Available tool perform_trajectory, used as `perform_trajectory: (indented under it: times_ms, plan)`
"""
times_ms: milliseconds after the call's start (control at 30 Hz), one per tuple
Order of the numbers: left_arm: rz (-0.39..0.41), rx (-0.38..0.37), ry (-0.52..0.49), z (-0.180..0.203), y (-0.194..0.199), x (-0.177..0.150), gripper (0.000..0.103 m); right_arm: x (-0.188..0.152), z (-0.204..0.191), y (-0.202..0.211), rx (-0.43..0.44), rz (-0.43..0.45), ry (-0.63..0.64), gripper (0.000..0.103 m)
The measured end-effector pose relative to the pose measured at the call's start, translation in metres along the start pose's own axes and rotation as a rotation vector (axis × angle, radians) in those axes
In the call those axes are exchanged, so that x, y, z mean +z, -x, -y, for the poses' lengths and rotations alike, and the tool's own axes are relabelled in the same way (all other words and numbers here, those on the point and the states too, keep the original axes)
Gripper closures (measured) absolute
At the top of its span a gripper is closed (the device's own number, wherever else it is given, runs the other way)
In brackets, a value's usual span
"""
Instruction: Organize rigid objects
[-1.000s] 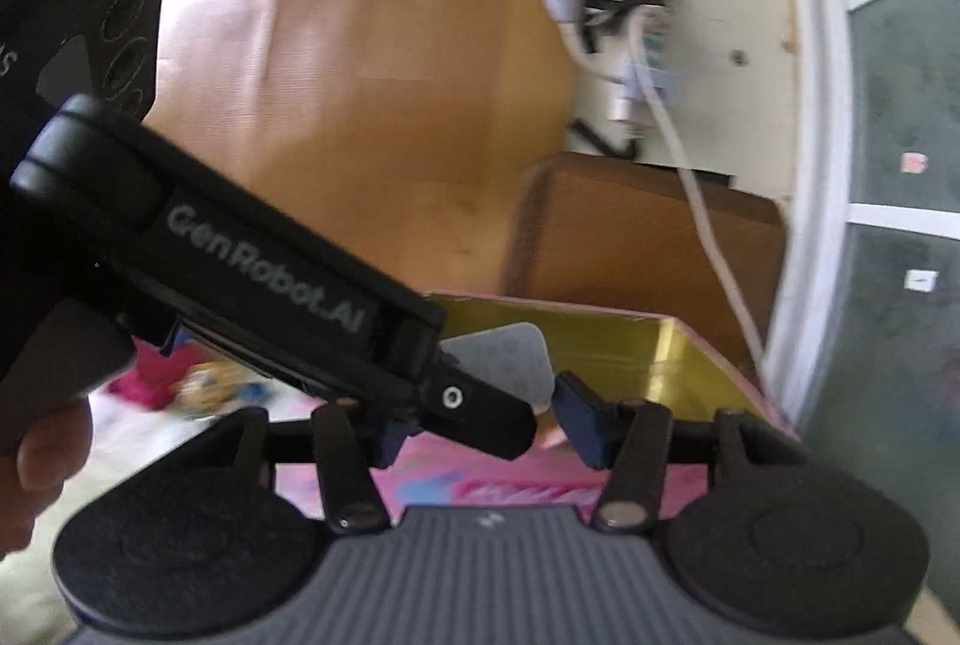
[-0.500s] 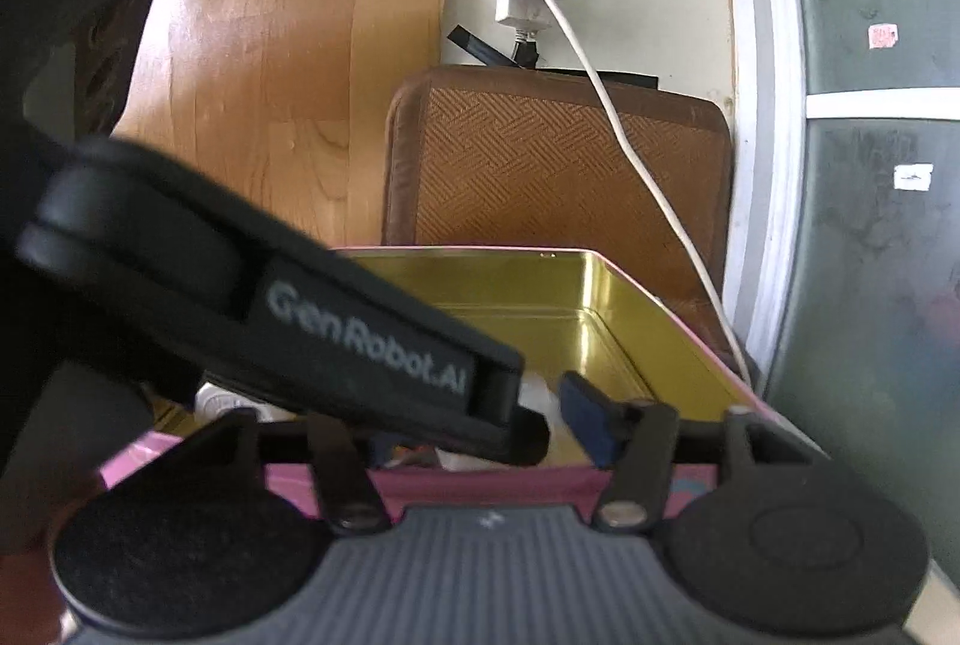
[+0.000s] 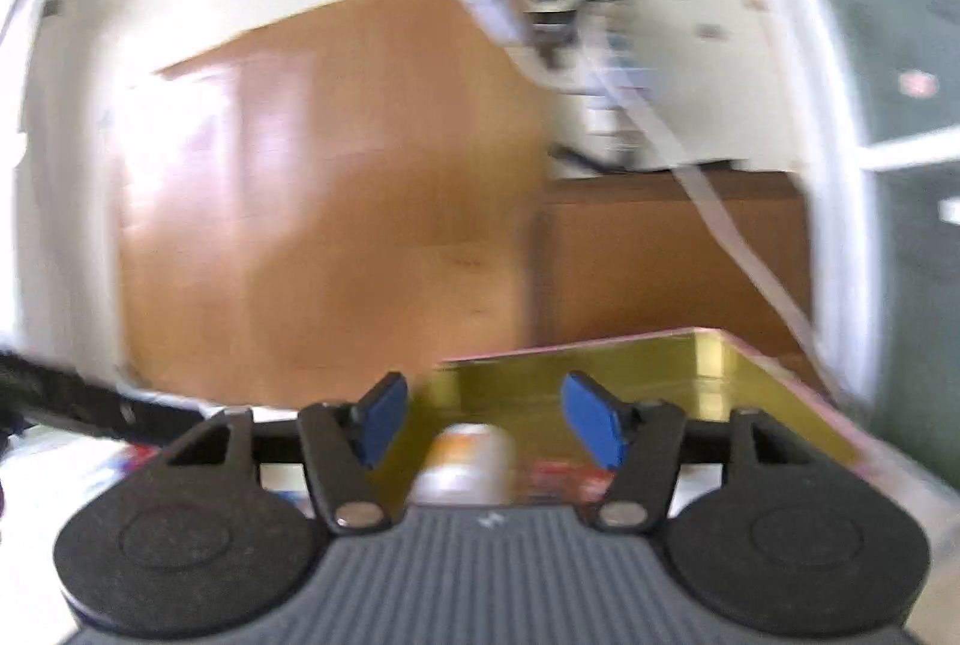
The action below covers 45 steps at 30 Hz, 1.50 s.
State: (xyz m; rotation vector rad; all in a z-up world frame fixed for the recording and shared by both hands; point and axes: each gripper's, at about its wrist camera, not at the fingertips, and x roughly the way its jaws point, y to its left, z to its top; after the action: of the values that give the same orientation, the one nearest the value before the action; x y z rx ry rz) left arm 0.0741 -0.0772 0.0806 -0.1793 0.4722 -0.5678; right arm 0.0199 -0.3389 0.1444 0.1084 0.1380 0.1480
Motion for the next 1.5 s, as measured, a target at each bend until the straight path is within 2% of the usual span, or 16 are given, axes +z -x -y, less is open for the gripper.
perform_trajectory:
  times_ms: [167, 233, 300, 367, 533, 567, 600, 667, 767, 867, 1067, 1133, 1200, 1267, 1367, 1500]
  plan:
    - [0.020, 0.345, 0.085, -0.101, 0.051, -0.029, 0.046, 0.001, -0.074, -0.043, 0.196, -0.158, 0.016, 0.049]
    - [0.022, 0.416, 0.119, -0.129, 0.064, -0.041, 0.046, 0.003, -0.098, -0.072, 0.280, -0.233, -0.023, 0.049]
    - [0.034, 0.440, 0.152, -0.145, 0.072, -0.050, 0.046, 0.007, -0.128, -0.104, 0.332, -0.300, -0.075, 0.049]
    - [0.070, 0.392, 0.224, -0.156, 0.082, -0.053, 0.046, 0.008, -0.155, -0.139, 0.360, -0.365, -0.140, 0.046]
    - [0.111, 0.375, 0.174, -0.142, 0.081, -0.053, 0.046, 0.001, -0.189, -0.210, 0.353, -0.496, -0.235, 0.045]
    - [0.111, 0.375, 0.164, -0.139, 0.080, -0.053, 0.046, -0.003, -0.196, -0.218, 0.344, -0.522, -0.234, 0.050]
    - [0.110, 0.375, 0.160, -0.138, 0.079, -0.054, 0.046, -0.008, -0.202, -0.224, 0.343, -0.548, -0.230, 0.079]
    - [0.110, 0.371, 0.169, -0.142, 0.080, -0.054, 0.046, -0.016, -0.209, -0.217, 0.337, -0.573, -0.237, 0.080]
    - [0.110, 0.362, 0.191, -0.151, 0.076, -0.054, 0.046, -0.013, -0.203, -0.181, 0.298, -0.471, -0.207, 0.080]
    - [0.116, 0.359, 0.200, -0.150, 0.077, -0.056, 0.046, -0.002, -0.172, -0.132, 0.316, -0.376, -0.256, 0.080]
    - [0.087, 0.330, 0.176, -0.141, 0.073, -0.054, 0.046, -0.026, -0.089, -0.050, 0.280, -0.401, -0.424, 0.080]
    - [0.071, 0.270, 0.186, -0.126, 0.068, -0.054, 0.046, -0.037, -0.071, -0.033, 0.223, -0.410, -0.440, 0.077]
    - [0.047, 0.158, 0.209, -0.107, 0.060, -0.054, 0.046, -0.048, -0.053, -0.019, 0.174, -0.407, -0.442, 0.068]
    - [0.005, 0.091, 0.185, -0.083, 0.048, -0.053, 0.046, -0.053, -0.040, -0.005, 0.089, -0.386, -0.402, 0.054]
    - [-0.063, 0.014, 0.159, -0.054, 0.030, -0.052, 0.046, -0.057, -0.038, 0.011, -0.016, -0.343, -0.248, 0.050]
    - [-0.141, -0.032, 0.167, -0.030, 0.012, -0.053, 0.046, -0.063, -0.042, 0.029, 0.012, -0.355, -0.145, 0.049]
